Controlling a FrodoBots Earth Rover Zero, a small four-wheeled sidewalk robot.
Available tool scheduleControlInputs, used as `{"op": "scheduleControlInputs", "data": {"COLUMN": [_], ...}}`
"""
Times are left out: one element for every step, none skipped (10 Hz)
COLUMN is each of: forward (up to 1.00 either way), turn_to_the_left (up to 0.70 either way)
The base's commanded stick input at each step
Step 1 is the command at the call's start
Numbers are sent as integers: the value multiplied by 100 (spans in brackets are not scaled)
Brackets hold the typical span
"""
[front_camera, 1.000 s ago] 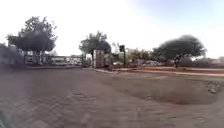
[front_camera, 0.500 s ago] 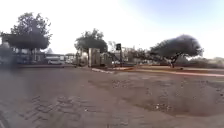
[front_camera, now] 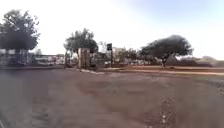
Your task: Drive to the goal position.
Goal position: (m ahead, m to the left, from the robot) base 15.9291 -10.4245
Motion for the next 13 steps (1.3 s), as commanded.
{"op": "scheduleControlInputs", "data": {"forward": [100, 100, 100, 100, 100, 100, 100, 100, 100, 100, 100, 100, 100], "turn_to_the_left": [-27, -27, -27, -27, -27, -27, -27, -27, -27, -27, -27, -27, -27]}}
